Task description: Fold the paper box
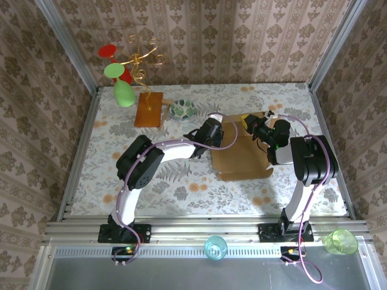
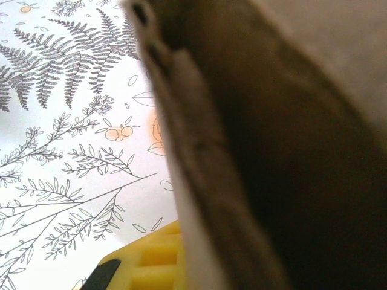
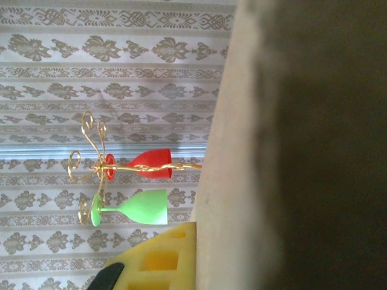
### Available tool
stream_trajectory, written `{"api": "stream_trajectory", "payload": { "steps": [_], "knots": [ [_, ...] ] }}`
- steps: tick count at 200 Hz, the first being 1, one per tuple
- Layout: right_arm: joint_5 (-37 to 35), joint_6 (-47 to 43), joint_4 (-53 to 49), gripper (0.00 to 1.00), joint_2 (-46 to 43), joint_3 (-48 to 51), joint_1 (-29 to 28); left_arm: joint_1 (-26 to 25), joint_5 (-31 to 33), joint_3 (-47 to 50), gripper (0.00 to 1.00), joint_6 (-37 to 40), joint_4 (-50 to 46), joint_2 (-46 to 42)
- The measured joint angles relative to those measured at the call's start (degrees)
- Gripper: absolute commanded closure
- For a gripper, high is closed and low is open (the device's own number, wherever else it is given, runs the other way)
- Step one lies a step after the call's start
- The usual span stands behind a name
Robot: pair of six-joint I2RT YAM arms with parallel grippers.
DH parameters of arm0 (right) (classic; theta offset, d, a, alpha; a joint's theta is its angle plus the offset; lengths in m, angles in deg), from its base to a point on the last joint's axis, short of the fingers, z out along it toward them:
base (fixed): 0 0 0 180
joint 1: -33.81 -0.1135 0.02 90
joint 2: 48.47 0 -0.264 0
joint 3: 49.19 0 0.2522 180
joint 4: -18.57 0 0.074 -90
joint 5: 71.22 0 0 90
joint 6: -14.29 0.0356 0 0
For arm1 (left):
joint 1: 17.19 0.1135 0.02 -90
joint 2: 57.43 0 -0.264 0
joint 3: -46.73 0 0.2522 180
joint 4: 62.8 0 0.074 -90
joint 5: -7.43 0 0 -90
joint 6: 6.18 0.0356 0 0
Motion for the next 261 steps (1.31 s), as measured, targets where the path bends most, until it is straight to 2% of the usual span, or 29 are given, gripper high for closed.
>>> {"api": "stream_trajectory", "payload": {
  "steps": [26, 34, 48, 59, 74, 93, 117, 151, 174, 205, 261],
  "knots": [
    [-0.94, 0.33, -0.02, 1.00, 0.00, 0.00, -0.17, -0.24, 1.20, -1.31, 1.00, -0.09, -1.18, 0.59],
    [-1.16, 0.59, -0.02, 0.97, 0.00, 0.00, -0.28, -0.31, 1.62, -1.64, 1.00, -0.09, -1.66, 0.63],
    [-1.66, 1.20, -0.04, 0.85, -0.04, 0.00, -0.57, -0.33, 2.32, -2.01, 1.00, -0.09, -2.38, 0.72],
    [-1.81, 1.42, -0.52, 0.70, -0.44, 0.11, -0.92, -0.33, 3.13, -2.51, 1.00, -0.09, -3.39, 0.81],
    [-2.58, 1.46, -2.75, 0.59, -2.21, 1.14, -1.31, -0.22, 4.24, -3.02, 1.00, 0.00, -4.13, 0.98],
    [-4.04, 0.83, -8.31, 0.47, -7.15, 2.91, -1.53, -0.22, 5.44, -3.04, 1.00, 0.20, -4.48, 1.01],
    [-6.60, -1.46, -19.12, 0.38, -17.53, 3.26, -1.55, -0.07, 6.12, -2.32, 1.00, 0.61, -3.87, 0.81],
    [-9.64, -5.51, -35.47, 0.37, -33.59, 2.62, -0.22, 1.79, 6.21, 2.47, 1.00, 2.05, -3.48, -2.78],
    [-11.04, -8.33, -44.65, 0.41, -38.91, 0.83, 1.86, 3.28, 6.21, 5.70, 1.00, 3.23, -3.78, -5.92],
    [-11.30, -11.47, -52.87, 0.46, -35.71, -4.02, 2.95, 4.17, 6.67, 8.07, 1.00, 4.35, -4.59, -9.16],
    [-11.23, -13.81, -57.11, 0.50, -25.66, -9.20, 0.07, 4.15, 6.82, 9.07, 1.00, 4.46, -5.09, -9.84]
  ]
}}
